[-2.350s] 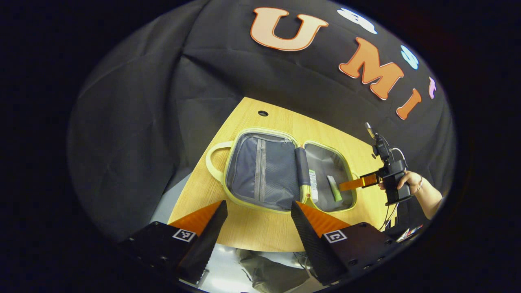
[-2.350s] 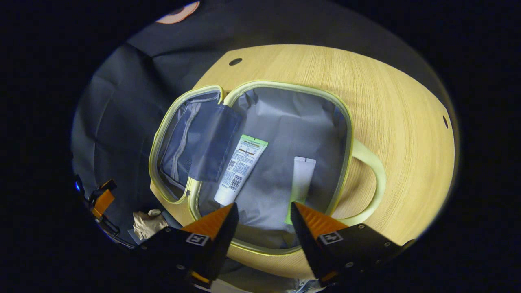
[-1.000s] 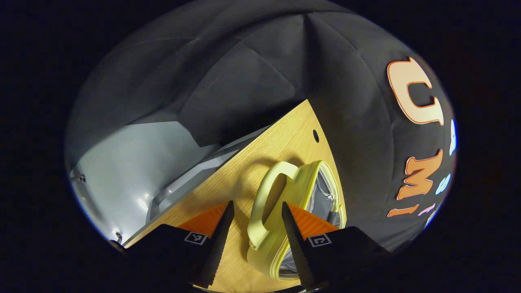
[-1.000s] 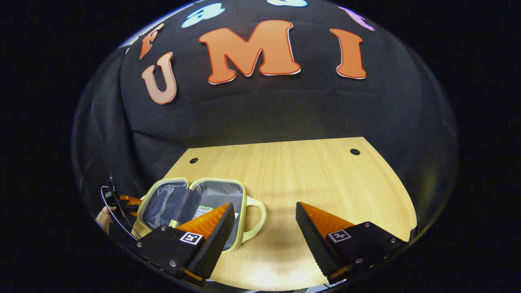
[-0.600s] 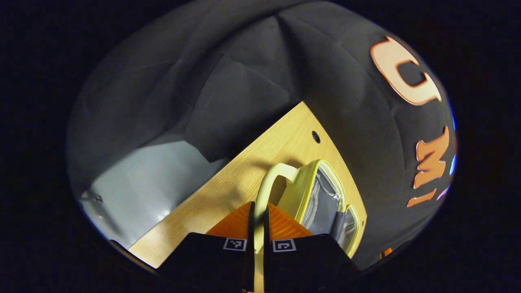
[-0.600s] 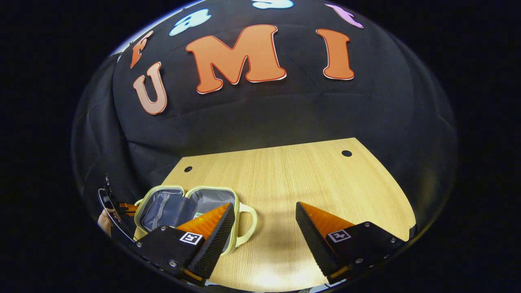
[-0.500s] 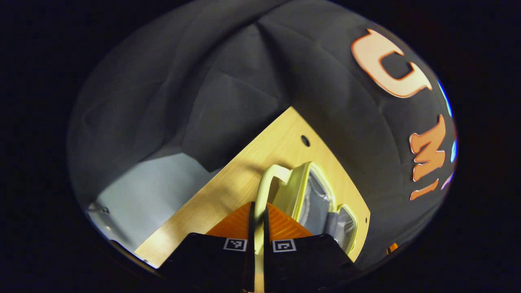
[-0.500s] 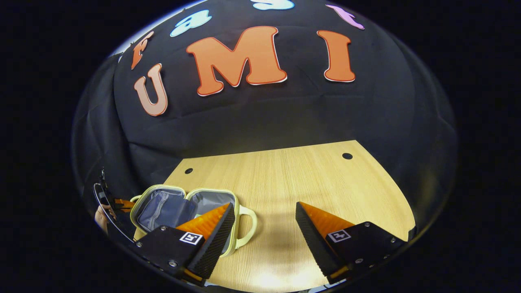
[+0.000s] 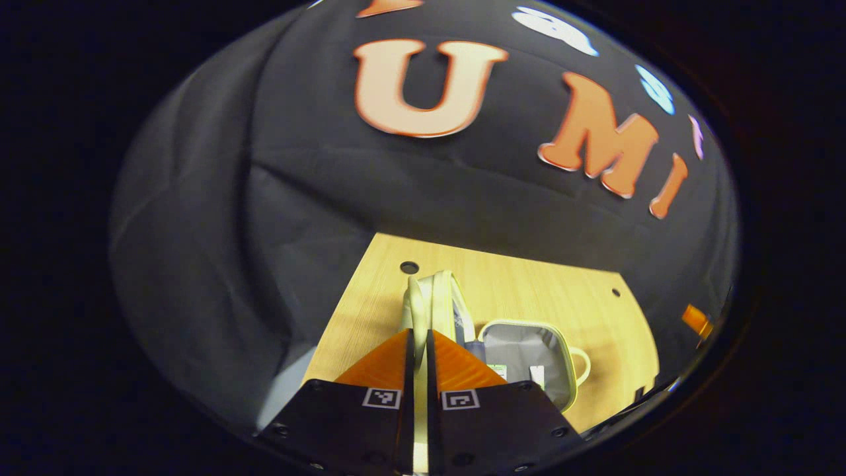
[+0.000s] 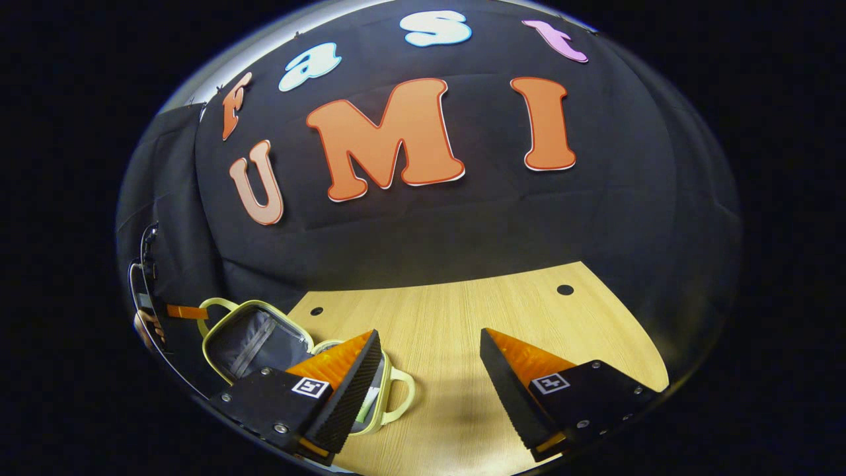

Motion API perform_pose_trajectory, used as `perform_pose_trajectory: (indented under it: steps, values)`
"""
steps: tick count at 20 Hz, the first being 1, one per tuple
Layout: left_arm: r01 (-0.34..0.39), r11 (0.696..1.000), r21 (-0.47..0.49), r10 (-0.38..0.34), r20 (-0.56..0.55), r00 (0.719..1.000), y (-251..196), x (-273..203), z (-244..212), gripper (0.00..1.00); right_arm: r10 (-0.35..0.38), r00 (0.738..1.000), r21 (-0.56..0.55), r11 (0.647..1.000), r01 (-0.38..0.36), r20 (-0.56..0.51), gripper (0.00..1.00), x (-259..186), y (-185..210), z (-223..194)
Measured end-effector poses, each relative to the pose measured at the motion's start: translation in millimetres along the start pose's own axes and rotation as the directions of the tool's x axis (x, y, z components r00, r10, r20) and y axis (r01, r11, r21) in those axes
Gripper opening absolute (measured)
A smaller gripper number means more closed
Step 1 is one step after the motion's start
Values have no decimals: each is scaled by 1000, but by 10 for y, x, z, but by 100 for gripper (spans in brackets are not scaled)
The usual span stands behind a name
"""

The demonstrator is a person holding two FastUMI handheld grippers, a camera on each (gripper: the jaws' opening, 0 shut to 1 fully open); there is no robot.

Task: First open the suitcase, pack the skin care products into it, and then close the suitcase.

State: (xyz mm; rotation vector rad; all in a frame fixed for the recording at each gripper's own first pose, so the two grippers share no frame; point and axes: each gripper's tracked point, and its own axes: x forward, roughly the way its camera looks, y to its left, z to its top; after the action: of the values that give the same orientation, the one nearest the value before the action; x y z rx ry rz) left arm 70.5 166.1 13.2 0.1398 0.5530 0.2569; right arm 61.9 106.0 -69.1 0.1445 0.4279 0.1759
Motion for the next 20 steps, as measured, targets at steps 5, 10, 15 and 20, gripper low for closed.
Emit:
perform_pose_trajectory:
  steps: [5, 10, 15, 20]
  values:
    - [-76, 975, 211, 71, 29, 997, -843, -65, 72, 8, 13, 999, 25, 1000, -15, 43, 96, -121, -351, 108]
    - [-2, 951, 309, -1, 11, 1000, -1867, 11, 18, 8, 18, 999, 30, 999, -19, 44, 96, -191, -800, 123]
    - [59, 934, 353, -50, -35, 998, -2674, 276, -315, 9, -44, 997, 55, 998, 40, 58, 96, -327, -1371, 101]
    - [226, 908, 352, -170, -184, 968, -3433, 502, -930, 7, -116, 993, 91, 990, 112, 37, 96, -422, -1752, -73]
